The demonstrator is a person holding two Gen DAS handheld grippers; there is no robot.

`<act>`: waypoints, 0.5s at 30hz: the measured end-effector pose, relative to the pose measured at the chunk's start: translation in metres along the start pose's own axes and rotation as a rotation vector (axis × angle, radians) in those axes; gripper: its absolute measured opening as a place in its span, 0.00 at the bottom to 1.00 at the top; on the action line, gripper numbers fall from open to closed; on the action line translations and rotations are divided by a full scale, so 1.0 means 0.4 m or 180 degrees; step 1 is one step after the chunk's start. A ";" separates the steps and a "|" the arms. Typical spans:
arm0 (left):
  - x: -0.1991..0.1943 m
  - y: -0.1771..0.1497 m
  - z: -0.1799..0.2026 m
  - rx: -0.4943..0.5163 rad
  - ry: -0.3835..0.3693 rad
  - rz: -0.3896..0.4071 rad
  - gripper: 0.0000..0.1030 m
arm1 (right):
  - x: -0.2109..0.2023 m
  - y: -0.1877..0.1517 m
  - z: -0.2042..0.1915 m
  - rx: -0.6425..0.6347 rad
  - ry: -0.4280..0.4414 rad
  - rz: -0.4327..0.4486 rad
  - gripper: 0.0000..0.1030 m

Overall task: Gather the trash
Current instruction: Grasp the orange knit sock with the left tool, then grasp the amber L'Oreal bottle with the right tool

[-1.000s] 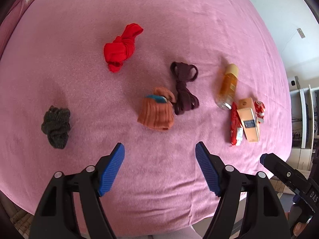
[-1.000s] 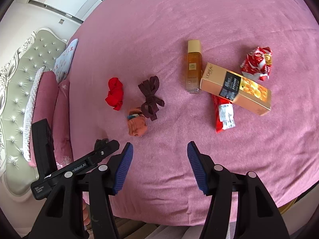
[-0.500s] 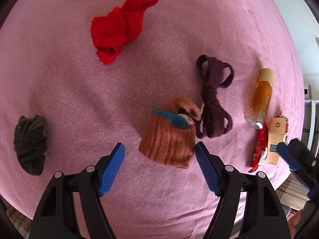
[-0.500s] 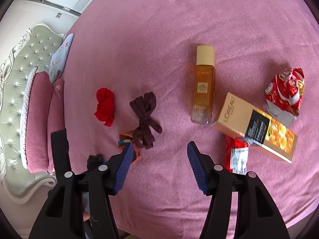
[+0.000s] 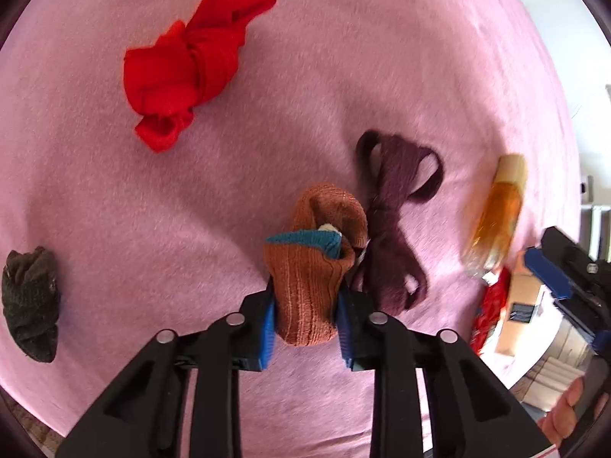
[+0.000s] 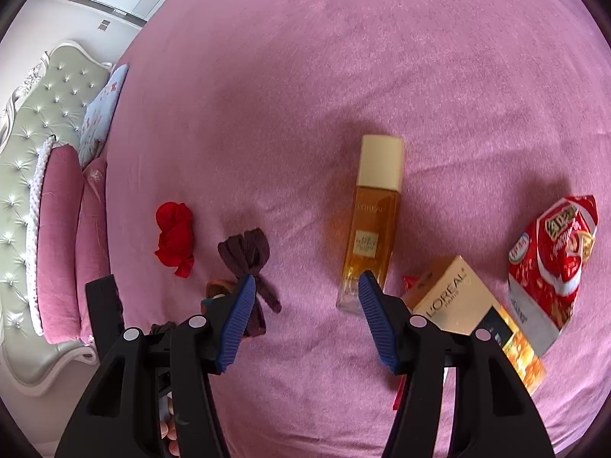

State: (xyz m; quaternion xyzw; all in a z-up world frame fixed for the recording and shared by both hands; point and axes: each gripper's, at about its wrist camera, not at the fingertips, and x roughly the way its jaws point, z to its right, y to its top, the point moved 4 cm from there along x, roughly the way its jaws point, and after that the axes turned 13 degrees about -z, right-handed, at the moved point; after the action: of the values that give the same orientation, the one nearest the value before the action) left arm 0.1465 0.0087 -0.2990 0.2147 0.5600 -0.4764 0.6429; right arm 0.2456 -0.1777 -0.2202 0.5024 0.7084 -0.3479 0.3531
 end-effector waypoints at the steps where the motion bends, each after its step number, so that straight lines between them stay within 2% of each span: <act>1: -0.012 0.003 0.001 -0.0015 -0.0040 0.0038 0.24 | -0.001 0.006 0.002 0.0002 -0.0001 -0.0001 0.55; 8: -0.148 0.053 0.031 0.0015 -0.0416 0.0397 0.24 | 0.005 0.041 0.031 0.0054 -0.0079 -0.0025 0.55; 12: -0.168 0.101 0.096 0.0091 -0.0626 0.0411 0.24 | 0.022 0.068 0.050 0.0118 -0.0161 -0.0074 0.54; 15: -0.150 0.112 0.138 0.0208 -0.0680 0.0339 0.24 | 0.044 0.086 0.061 0.0155 -0.0250 -0.0129 0.52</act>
State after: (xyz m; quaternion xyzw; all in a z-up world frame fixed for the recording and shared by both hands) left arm 0.2180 0.0066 -0.2395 0.2130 0.4602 -0.4797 0.7160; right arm 0.2779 -0.1816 -0.2523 0.4824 0.6954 -0.3915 0.3612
